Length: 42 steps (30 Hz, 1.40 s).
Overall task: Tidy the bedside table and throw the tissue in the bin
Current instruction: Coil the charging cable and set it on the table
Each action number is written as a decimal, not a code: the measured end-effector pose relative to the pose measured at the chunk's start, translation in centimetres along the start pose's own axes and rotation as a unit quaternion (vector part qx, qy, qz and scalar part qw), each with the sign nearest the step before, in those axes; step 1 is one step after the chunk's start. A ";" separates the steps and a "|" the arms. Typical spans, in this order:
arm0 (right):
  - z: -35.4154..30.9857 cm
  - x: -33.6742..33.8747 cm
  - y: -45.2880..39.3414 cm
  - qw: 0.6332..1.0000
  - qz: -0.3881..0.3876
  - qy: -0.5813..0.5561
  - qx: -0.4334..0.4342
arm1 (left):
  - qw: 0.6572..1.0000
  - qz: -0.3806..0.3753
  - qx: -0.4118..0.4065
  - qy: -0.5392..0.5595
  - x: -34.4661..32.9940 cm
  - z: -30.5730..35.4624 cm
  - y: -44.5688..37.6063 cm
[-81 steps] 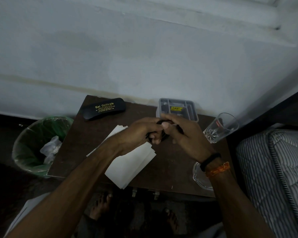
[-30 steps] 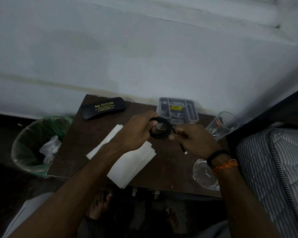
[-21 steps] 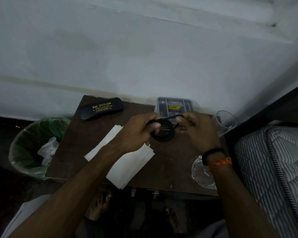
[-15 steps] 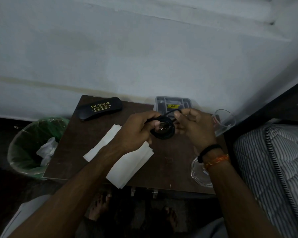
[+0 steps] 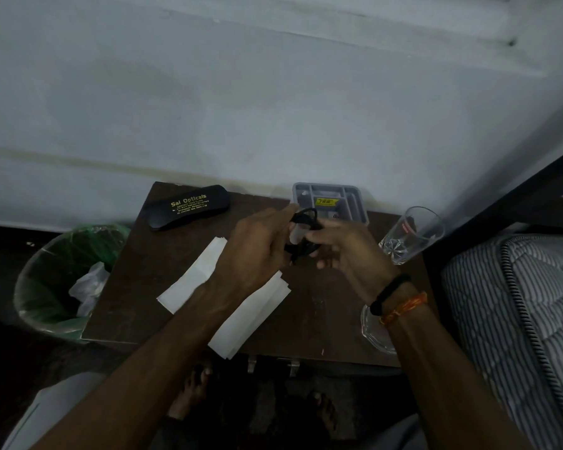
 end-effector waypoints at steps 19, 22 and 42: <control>1.1 -1.9 1.6 0.997 -0.032 0.000 -0.067 | 0.982 -0.064 0.040 -0.171 -2.3 -0.9 0.4; 0.5 -2.3 1.9 0.998 -0.041 0.031 -0.047 | 0.978 -0.073 0.057 -0.188 -2.5 -1.3 0.4; -3.6 1.2 1.1 0.741 0.231 0.542 0.322 | 0.856 -0.033 0.264 0.443 -1.4 -3.8 1.1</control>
Point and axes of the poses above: each hand's wrist, its own y-axis away from the middle knuckle, its own x-axis out of the back of the hand, z = x × y, the point moved 9 cm from there along -y, towards the middle knuckle, and after that the axes turned 2 degrees about -x, right-handed, at the moved point
